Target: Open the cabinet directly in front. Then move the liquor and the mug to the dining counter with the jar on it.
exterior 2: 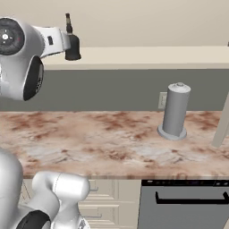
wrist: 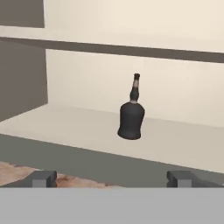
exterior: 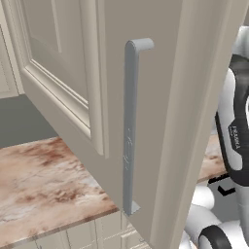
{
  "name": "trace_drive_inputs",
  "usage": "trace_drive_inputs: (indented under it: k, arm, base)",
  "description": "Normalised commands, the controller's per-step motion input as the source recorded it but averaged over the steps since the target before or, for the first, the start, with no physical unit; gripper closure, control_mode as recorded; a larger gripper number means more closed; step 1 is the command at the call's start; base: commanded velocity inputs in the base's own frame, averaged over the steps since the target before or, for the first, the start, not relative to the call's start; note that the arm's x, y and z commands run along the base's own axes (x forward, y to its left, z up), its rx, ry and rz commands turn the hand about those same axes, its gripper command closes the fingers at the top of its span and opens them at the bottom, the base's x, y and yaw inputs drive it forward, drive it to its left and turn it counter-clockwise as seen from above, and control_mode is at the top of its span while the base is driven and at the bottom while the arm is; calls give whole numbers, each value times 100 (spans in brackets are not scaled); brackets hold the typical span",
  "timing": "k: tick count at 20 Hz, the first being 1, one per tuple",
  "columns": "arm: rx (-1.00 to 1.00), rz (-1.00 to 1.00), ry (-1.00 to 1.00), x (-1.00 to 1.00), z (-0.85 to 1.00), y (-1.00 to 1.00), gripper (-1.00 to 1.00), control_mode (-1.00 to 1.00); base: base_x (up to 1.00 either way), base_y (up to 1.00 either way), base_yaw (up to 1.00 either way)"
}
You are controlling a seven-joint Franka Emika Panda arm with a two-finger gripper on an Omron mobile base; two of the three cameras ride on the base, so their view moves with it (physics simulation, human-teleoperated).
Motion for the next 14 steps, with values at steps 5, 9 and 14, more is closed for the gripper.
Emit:
trace_drive_inputs:
  k: [5,9,14]
  arm:
    - [-1,-10,5,24,1,13,-100,-100]
    - [-1,-3,1,31,0,13,-100,-100]
    - [-2,-10,0,30,0,4,-100,-100]
  base:
    - [0,0,0]
    - [0,0,0]
    - [0,0,0]
